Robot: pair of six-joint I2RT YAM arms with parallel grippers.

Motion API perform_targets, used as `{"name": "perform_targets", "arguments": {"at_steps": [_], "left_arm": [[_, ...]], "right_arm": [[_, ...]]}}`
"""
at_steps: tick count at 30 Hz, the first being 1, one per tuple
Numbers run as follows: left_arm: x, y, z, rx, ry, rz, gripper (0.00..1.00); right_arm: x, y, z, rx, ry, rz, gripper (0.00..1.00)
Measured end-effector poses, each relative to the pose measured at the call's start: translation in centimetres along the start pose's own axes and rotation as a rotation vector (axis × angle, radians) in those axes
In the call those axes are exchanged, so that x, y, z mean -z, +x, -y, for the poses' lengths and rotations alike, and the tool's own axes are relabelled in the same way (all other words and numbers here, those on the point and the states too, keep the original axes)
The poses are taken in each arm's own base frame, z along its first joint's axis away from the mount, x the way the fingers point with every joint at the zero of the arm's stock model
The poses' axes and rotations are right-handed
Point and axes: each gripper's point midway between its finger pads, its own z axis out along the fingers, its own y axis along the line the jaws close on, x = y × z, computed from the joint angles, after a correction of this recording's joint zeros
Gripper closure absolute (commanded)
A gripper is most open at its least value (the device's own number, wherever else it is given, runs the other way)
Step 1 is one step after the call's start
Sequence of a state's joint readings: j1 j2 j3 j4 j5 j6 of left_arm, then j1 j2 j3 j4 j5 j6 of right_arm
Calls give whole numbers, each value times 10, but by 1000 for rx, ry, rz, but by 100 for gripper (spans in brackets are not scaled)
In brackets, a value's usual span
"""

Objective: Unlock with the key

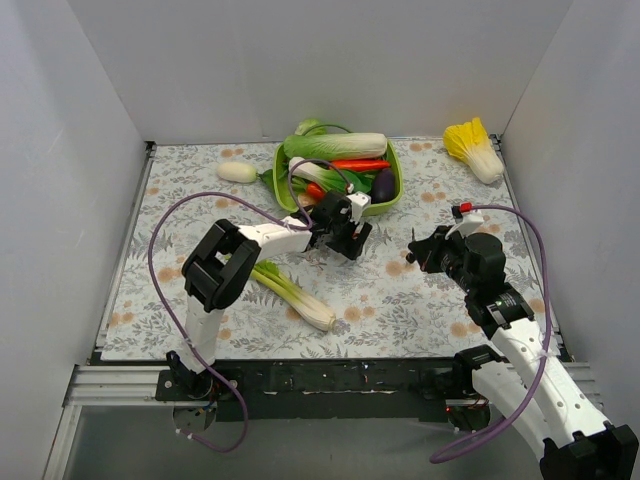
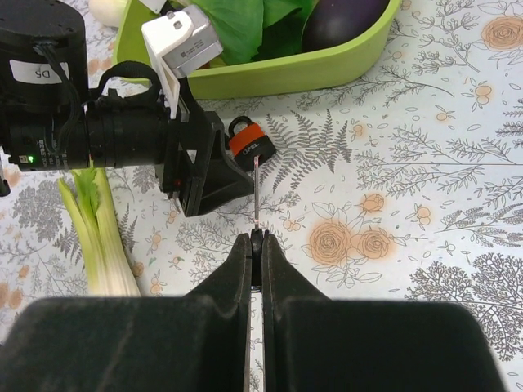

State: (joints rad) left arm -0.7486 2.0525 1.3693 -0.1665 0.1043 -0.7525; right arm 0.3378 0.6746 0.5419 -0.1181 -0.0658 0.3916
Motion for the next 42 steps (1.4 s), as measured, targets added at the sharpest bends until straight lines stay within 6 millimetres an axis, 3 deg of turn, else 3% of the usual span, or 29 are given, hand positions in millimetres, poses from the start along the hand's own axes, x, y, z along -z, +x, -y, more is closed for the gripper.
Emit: {"name": "perform_targets", "arguments": {"at_steps": [8,13,20,25,29,32,42], "left_arm": [[-10,-11,2,-56,28,48,23],[-10,-13,-1,-26,31,60,12],[-1,-15,-1,172,20,39,9],[6,-27,-9,330,-62,29,9],[7,-19,-12,431,-108,2,10],[4,-13,-14,497,-142,-27,11],[-12,-26,-20,620,-291,-49,13]], "right_arm": [[0,3,2,7,7,-12,99],[-2,8,3,5,9,-30,99],[-5,29,10,-12,16,-78,99],[-6,32,11,-14,17,-85,99],[-5,32,12,-13,20,-82,99],[-5,34,13,-11,24,-81,99],[-2,27,11,-5,11,-44,99]]}}
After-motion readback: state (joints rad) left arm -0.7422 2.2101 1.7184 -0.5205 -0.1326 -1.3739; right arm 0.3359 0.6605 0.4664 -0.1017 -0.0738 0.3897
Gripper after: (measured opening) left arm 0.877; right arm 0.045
